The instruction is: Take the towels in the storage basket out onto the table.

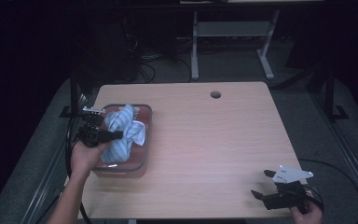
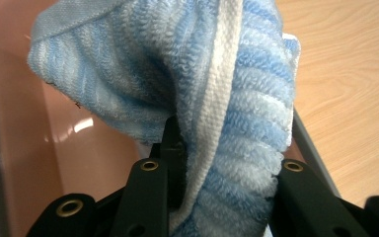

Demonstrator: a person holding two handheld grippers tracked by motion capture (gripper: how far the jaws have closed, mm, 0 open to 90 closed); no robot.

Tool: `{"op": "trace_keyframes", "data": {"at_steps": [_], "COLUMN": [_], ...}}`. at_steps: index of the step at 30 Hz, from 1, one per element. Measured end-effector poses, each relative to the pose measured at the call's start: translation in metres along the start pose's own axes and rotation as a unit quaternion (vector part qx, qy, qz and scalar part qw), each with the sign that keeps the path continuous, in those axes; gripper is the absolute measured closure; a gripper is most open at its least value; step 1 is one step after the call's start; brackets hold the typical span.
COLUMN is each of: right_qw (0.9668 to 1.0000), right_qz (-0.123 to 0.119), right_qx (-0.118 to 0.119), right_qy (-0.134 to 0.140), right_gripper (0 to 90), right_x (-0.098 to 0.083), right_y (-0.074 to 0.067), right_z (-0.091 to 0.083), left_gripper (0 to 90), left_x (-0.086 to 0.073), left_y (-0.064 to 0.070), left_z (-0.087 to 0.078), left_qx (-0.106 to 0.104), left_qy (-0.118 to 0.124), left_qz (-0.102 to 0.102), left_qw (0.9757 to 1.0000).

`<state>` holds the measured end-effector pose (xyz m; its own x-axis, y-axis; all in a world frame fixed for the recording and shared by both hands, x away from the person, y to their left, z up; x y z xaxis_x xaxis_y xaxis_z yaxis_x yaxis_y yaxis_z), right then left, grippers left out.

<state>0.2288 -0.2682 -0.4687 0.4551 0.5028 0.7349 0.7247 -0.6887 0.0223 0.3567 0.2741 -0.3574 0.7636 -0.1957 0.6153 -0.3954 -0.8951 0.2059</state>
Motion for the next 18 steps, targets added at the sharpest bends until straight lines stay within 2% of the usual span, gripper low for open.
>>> {"op": "trace_keyframes", "data": {"at_steps": [9,18], "right_qw": [1.0,1.0], "right_qz": [-0.007,-0.007], "right_qx": [0.0,0.0], "right_qy": [-0.003,-0.005], "right_gripper": [13.8,13.8], "right_x": [0.001,0.001], "right_y": [-0.001,-0.002], "right_z": [0.002,0.002], "left_gripper": [69.5,68.3], "left_x": [0.006,0.014], "left_y": [-0.002,0.002], "left_z": [-0.022,-0.034], "left_qx": [-0.008,-0.019], "left_qy": [0.033,0.056], "left_qz": [-0.011,-0.019], "left_qw": [0.9994,0.9981]}}
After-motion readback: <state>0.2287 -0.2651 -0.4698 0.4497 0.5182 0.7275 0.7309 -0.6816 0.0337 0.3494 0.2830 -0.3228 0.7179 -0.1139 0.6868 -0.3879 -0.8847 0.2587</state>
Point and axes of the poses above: each handheld gripper's, and its own axes: z roughly forward along the jaws, x roughly out of its top, y roughly to its right, the point moved 2 cm from there along z, roughly forward along the jaws
